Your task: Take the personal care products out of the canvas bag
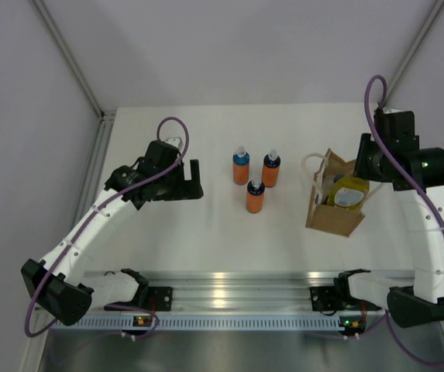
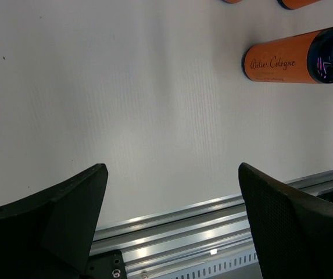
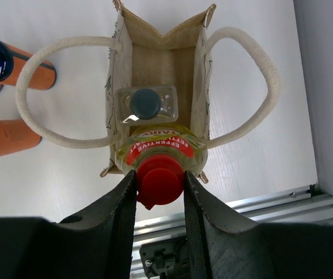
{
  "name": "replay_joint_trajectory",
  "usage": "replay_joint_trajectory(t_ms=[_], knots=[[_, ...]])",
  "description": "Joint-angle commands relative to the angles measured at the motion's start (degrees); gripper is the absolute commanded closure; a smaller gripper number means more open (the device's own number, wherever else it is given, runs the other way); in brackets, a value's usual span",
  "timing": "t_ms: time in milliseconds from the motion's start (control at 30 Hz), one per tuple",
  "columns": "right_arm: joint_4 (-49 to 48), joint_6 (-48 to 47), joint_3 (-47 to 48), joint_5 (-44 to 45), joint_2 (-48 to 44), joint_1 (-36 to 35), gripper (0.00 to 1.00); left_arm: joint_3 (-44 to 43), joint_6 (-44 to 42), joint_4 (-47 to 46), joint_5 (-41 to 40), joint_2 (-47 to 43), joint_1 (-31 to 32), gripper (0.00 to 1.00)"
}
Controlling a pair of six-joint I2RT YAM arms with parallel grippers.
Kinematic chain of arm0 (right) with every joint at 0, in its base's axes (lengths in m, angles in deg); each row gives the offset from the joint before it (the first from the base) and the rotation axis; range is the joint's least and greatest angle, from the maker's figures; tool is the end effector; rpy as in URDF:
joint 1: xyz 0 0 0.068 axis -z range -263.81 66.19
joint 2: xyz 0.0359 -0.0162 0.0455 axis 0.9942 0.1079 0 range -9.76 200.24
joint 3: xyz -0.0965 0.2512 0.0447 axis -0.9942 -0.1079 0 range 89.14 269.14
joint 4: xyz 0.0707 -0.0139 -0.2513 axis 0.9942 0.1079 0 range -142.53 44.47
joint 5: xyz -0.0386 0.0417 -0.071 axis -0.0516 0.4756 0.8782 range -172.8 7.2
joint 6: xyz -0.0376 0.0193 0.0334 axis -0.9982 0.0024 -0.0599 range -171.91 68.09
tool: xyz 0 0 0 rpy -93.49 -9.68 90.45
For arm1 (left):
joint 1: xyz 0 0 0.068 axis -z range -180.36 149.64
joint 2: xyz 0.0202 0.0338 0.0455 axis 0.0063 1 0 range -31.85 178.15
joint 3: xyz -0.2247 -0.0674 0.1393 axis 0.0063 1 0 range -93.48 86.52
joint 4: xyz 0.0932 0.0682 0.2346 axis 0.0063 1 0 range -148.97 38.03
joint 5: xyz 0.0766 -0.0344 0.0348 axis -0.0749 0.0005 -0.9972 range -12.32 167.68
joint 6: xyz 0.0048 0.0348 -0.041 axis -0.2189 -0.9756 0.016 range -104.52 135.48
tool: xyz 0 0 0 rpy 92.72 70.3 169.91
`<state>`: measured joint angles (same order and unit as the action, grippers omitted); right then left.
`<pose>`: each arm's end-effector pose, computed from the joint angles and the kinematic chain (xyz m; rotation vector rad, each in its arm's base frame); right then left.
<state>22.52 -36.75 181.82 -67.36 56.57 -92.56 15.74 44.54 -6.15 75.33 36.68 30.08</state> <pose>0.1777 0.0178 0.4365 0.2546 2.3707 -0.1297 0.2037 -0.1180 0.3440 0.0118 2.4953 -0.3994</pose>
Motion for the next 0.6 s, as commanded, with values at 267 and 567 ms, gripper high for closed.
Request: replay_joint_trajectory(t_ms=[267,567], knots=[[5.02,-2.15,18.58,-0.76,2.93,1.11,1.0,0.03,0.47,-2.63,-0.02,-0.15,0.06,0.02],[3.54,-2.5,25.52,-9.1,3.64,1.02,1.0,0.91,0.47,-2.63,-0.2,-0.59,0.15,0.02]])
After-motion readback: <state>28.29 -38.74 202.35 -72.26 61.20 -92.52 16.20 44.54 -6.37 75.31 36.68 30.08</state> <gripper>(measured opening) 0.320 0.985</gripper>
